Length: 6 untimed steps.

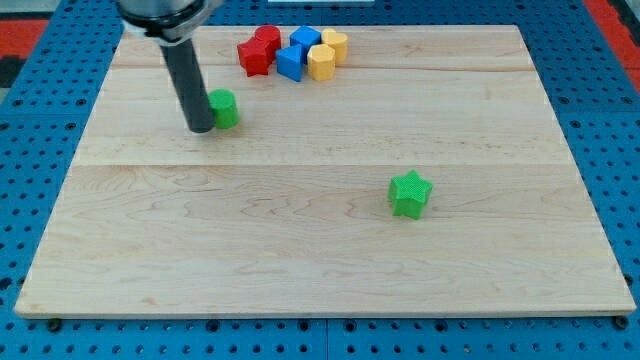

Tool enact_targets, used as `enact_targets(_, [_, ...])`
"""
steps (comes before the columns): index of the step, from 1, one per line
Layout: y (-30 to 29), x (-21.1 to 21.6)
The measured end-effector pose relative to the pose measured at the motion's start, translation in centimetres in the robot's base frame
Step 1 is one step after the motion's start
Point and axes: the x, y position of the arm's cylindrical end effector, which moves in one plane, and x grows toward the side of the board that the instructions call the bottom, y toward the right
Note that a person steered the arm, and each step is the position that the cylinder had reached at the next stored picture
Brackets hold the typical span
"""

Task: Move the green star vertically below to the yellow hexagon

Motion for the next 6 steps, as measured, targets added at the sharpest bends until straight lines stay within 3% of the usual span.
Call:
enact_targets(3, [5.7, -5.6])
enact_targets(4, [5.0, -3.7])
enact_targets(6, [24.2, 3.2])
